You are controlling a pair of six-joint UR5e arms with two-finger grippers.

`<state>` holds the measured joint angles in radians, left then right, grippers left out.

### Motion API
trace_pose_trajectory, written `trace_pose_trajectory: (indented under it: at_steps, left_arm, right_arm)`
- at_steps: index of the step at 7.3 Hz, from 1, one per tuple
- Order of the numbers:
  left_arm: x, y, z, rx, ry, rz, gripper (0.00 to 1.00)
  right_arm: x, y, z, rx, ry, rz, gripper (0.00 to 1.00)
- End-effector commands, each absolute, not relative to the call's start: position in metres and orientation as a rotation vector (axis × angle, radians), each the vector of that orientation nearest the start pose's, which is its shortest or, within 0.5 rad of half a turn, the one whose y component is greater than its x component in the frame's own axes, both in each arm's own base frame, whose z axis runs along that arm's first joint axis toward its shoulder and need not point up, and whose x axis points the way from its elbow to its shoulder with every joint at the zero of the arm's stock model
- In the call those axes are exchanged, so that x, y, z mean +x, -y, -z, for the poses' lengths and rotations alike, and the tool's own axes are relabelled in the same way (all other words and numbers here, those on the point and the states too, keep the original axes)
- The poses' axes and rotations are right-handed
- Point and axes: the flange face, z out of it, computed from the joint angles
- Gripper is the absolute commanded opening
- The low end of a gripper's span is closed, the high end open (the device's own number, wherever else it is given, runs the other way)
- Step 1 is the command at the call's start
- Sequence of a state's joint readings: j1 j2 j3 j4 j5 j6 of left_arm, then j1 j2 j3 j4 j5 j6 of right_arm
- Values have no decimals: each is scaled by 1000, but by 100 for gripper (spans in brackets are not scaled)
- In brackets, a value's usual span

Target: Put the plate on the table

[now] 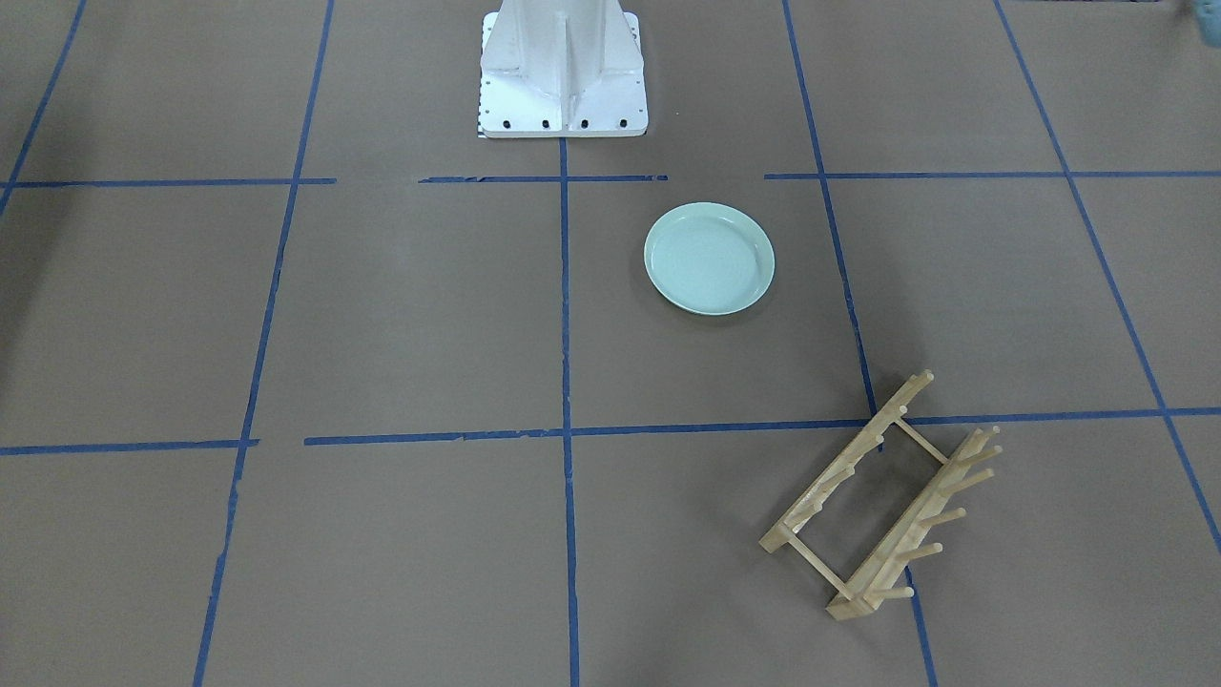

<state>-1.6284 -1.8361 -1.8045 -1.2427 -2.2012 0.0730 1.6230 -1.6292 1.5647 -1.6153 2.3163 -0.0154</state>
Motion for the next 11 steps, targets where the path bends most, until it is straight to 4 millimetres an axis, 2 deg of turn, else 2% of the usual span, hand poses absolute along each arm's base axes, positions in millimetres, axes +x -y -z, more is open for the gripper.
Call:
trace_pose_trajectory:
  at_steps: [1,2,3,4,5,6,7,8,9,11]
  left_arm:
    - [-153,496,-559,77,-670,-10,100]
    - [-149,488,-568,46,-690,2,100]
    - [-134,450,-602,2,-801,25,100]
    - [-127,447,-621,-38,-851,40,100]
    - [-125,451,-636,-21,-865,29,100]
    - [-126,456,-640,29,-828,4,100]
    - [-131,472,-650,52,-783,-11,100]
    - [-132,477,-645,70,-780,-22,100]
    - [-131,477,-645,64,-787,-19,100]
    - [-129,471,-660,29,-792,-1,100]
  right_arm:
    - [90,454,-696,-79,748,-76,100]
    - [90,454,-696,-79,748,-76,100]
    - [90,454,-696,-79,748,-76,100]
    - [90,454,-696,-79,748,-76,100]
    - [90,454,-696,-79,748,-76,100]
    - [90,454,-696,-79,748,-76,100]
    - [90,454,-696,-79,748,-76,100]
    - [90,454,-696,-79,748,-76,100]
    - [90,454,-696,-79,748,-76,100]
    - [90,454,-696,-79,748,-76,100]
